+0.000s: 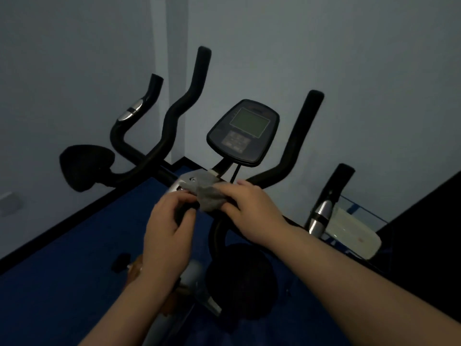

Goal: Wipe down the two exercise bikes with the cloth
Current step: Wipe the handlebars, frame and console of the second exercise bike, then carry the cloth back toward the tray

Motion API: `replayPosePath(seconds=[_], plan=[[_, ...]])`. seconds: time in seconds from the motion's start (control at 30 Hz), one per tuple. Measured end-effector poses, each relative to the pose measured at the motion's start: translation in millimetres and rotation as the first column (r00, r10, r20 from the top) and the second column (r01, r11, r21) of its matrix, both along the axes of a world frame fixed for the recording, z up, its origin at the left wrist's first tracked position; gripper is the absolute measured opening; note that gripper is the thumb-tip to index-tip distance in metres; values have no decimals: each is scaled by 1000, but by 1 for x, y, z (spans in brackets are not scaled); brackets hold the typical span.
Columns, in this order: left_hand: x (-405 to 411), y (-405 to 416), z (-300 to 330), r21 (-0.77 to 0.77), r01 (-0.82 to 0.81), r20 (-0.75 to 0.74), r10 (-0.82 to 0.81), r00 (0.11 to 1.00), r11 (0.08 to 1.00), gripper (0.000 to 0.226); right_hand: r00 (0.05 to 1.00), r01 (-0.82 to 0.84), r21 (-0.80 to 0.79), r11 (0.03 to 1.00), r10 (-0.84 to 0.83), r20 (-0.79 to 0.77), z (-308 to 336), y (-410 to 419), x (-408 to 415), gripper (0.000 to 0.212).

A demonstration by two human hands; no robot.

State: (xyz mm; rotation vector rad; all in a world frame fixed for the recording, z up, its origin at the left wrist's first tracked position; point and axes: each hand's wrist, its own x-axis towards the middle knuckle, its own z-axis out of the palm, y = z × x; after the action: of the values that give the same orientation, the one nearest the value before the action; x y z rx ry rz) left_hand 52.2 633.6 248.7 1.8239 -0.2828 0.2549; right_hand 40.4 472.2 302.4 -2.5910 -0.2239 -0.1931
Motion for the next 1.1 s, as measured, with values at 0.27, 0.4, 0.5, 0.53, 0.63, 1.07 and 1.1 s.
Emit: replayPosePath(seconds=[0.27,0.4,0.5,0.53,0.63,1.07,1.1], plan=[[-85,-54,38,-4,87,77,-86,993,996,18,981,128,186,974,-152,118,0,-51,-124,36],[-146,-99,30,126,191,136,-207,969,974,18,960,254,187,949,-271,75,-14,-91,-202,33],[-190,-134,6,183,282,93,-302,949,942,12,923,376,152,914,-384,28,-33,-118,-255,32],[-202,-146,-4,212,306,67,-326,943,928,12,906,419,134,898,-423,0,-40,-126,-272,30],[-235,-173,-39,344,379,-52,-385,921,859,15,841,536,111,837,-520,-148,-66,-145,-316,19],[-235,-243,-138,645,578,-379,-448,810,499,12,520,736,-121,666,-670,-530,-171,-204,-361,18],[-228,-252,-141,648,592,-391,-459,798,479,11,496,738,-139,660,-671,-551,-174,-211,-354,19]])
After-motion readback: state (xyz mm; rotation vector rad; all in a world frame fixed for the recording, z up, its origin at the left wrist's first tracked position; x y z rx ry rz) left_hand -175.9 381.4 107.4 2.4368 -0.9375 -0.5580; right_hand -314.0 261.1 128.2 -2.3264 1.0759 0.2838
